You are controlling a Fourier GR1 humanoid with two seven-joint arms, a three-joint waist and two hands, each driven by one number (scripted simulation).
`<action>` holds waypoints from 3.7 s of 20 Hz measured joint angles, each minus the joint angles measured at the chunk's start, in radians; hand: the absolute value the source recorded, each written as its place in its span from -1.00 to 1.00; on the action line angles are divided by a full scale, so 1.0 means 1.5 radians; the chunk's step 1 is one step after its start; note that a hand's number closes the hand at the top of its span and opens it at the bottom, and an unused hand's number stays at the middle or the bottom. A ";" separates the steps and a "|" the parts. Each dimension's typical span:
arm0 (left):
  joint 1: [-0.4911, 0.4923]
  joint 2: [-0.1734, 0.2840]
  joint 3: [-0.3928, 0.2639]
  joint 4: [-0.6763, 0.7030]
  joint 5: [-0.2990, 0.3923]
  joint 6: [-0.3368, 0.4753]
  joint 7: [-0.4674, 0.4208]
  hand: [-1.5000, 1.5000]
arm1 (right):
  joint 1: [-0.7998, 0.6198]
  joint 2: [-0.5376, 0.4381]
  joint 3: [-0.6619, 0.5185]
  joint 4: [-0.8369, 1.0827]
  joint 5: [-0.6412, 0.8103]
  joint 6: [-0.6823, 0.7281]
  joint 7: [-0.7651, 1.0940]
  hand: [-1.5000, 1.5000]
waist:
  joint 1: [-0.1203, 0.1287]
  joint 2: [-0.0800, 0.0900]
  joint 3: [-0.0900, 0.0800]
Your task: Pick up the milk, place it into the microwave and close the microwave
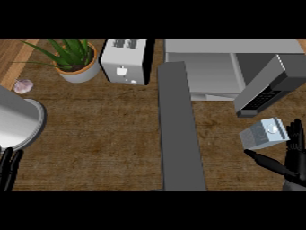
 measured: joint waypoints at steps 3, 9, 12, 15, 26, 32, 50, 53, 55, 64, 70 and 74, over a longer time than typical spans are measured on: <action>0.018 -0.008 -0.007 -0.013 -0.003 -0.004 0.000 -1.00 | -0.011 -0.005 -0.007 0.047 -0.014 0.035 -0.023 -1.00 | 0.001 0.000 0.000; 0.016 -0.007 -0.005 -0.003 -0.001 -0.004 -0.008 -1.00 | -0.067 -0.021 -0.027 0.167 -0.023 0.045 -0.096 -1.00 | 0.002 0.001 0.000; 0.035 -0.007 -0.006 0.003 0.000 -0.015 -0.030 -1.00 | -0.087 -0.025 -0.033 0.197 -0.030 0.045 -0.111 -1.00 | 0.003 0.000 0.000; 0.027 -0.008 -0.007 -0.011 0.001 -0.008 -0.009 -1.00 | -0.095 -0.022 -0.044 0.215 -0.048 0.070 -0.134 1.00 | 0.002 0.001 0.000; 0.017 -0.009 0.010 -0.001 0.007 -0.019 -0.010 -1.00 | -0.137 -0.020 -0.062 0.251 -0.096 0.167 -0.166 1.00 | 0.002 0.001 0.000; 0.018 -0.004 0.026 -0.001 0.018 -0.027 -0.007 -1.00 | -0.132 0.002 -0.027 0.210 -0.099 0.211 -0.142 1.00 | -0.001 -0.001 0.000; 0.062 -0.005 0.048 -0.002 0.041 -0.054 -0.036 -1.00 | 0.018 0.094 0.199 -0.176 -0.030 0.268 0.040 1.00 | -0.011 -0.005 -0.002; 0.060 -0.007 0.049 0.002 0.043 -0.058 -0.036 -1.00 | 0.089 0.116 0.235 -0.300 -0.035 0.250 0.100 1.00 | -0.011 -0.004 -0.001; 0.064 -0.003 0.061 0.009 0.052 -0.070 -0.044 -1.00 | 0.118 0.125 0.256 -0.378 -0.049 0.229 0.156 1.00 | -0.010 -0.004 -0.001; 0.068 -0.006 0.092 0.022 0.069 -0.096 -0.053 -1.00 | 0.156 0.134 0.367 -0.541 -0.056 0.078 0.278 1.00 | -0.005 0.000 0.000; 0.052 0.010 0.132 0.026 0.098 -0.108 -0.033 -1.00 | 0.075 0.109 0.382 -0.513 -0.045 -0.009 0.286 1.00 | -0.007 -0.001 0.001; 0.044 0.021 0.155 0.031 0.111 -0.116 -0.024 -1.00 | -0.007 0.102 0.360 -0.445 -0.024 -0.057 0.295 1.00 | -0.005 -0.001 0.002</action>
